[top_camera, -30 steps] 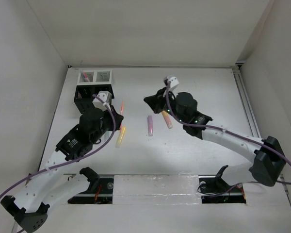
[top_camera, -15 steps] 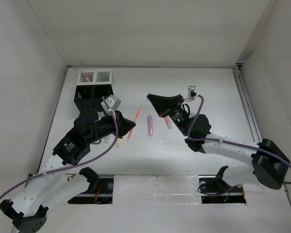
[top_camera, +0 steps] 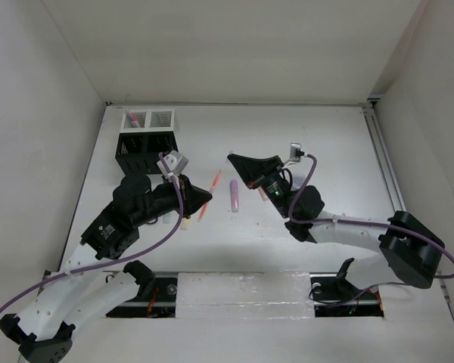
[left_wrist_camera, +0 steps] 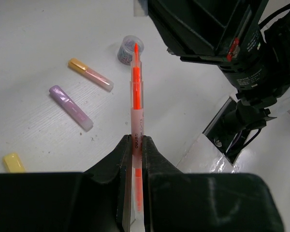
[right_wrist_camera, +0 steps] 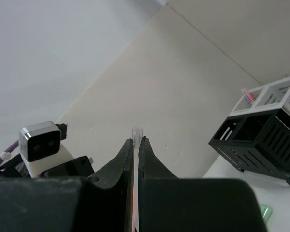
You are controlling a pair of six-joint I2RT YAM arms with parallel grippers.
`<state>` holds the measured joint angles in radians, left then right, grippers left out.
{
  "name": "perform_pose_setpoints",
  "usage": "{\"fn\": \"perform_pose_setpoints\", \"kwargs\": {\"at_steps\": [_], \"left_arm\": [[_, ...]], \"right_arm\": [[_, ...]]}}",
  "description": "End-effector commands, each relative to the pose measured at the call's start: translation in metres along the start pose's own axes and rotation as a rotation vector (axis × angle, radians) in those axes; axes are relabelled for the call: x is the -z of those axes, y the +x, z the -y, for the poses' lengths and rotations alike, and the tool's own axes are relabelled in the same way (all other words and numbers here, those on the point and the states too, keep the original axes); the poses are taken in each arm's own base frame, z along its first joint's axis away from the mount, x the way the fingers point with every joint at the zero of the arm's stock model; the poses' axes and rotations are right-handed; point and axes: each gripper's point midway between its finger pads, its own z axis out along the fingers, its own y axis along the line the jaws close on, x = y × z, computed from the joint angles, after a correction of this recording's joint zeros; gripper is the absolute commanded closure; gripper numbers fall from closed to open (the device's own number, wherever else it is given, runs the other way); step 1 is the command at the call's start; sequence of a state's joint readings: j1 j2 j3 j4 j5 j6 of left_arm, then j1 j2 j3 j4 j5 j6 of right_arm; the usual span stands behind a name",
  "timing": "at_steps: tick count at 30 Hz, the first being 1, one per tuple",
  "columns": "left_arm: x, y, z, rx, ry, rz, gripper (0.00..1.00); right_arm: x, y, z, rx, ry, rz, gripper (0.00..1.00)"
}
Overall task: Sort the stationery into containers
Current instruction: Close the pen cap on the pen.
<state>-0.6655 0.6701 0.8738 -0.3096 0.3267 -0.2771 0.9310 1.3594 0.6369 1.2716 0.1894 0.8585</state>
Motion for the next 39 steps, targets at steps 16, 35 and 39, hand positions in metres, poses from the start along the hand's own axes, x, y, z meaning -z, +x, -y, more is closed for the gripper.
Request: {"fn": "perform_pose_setpoints", "kwargs": {"at_steps": [16,35,39], "left_arm": [[0.003,-0.013,0.006,-0.032,0.028,0.059,1.0],[0.003,-0.013,0.006,-0.032,0.028,0.059,1.0],[0.002,-0.009,0.005,-0.029,0.033,0.048,1.0]], "right_arm": [[0.009,-0.032,-0.049,-0.184,-0.271,0.223,1.0],[0.01,-0.067,-0.088,-0.135,-0.361,0.313,1.0],[0.007,-0.074,-0.096,-0.129,-0.369,0.324,1.0]]}}
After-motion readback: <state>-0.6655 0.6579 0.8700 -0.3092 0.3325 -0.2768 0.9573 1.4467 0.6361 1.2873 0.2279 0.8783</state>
